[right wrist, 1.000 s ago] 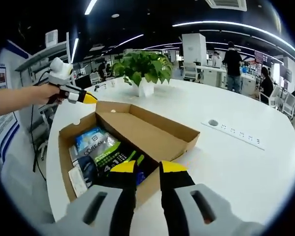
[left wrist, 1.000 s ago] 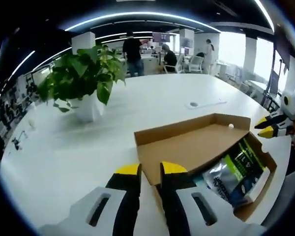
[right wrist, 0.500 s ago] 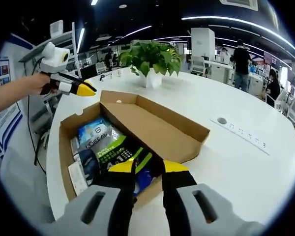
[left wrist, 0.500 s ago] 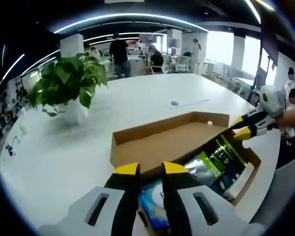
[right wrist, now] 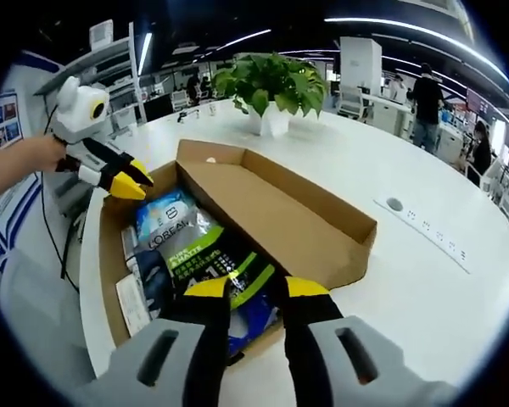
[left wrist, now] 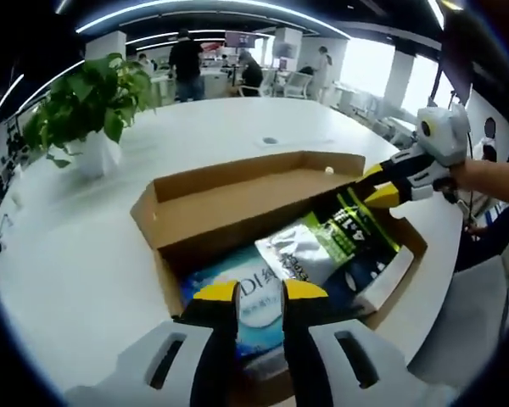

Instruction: Operate the shoe box by opening the lid, removing the specified soft item, and placing it in the target area until the item is outside and the box remains undamaged.

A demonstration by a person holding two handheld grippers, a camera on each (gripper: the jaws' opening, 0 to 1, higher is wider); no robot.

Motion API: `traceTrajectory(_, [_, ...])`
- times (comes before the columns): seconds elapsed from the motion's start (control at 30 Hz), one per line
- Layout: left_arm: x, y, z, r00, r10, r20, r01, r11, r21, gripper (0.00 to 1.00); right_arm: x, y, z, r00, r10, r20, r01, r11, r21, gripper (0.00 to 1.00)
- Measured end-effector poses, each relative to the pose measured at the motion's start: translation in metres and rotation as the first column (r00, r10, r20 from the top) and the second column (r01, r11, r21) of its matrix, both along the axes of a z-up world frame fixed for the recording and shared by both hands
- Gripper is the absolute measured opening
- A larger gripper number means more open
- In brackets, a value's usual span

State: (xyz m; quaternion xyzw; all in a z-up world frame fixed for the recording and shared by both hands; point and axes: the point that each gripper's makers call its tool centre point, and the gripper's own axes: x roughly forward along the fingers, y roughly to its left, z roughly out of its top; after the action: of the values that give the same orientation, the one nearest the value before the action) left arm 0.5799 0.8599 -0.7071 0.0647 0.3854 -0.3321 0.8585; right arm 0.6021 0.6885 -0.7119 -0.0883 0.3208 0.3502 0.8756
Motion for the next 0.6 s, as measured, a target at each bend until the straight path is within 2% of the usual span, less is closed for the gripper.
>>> traceTrajectory(0.17, [-0.017,-0.009,-0.011,0.996,-0.041,-0.084,0.039,0.999,-0.021,0.20,0.001,0.003,-0.002,1.000,0.007,-0.023,-0.007,1.000,-0.014,0.22])
traceTrajectory(0.3, [-0.029,-0.016,-0.021,0.984,-0.055,-0.169,0.048,0.998,-0.045,0.22,0.002,0.006,-0.004,0.999,0.010,-0.045,-0.011,0.999,-0.031,0.22])
traceTrajectory(0.6, [-0.044,-0.027,-0.032,0.961,-0.098,-0.257,0.080,0.994,-0.080,0.22,0.003,0.008,-0.008,0.997,0.015,-0.073,-0.018,0.999,-0.039,0.20])
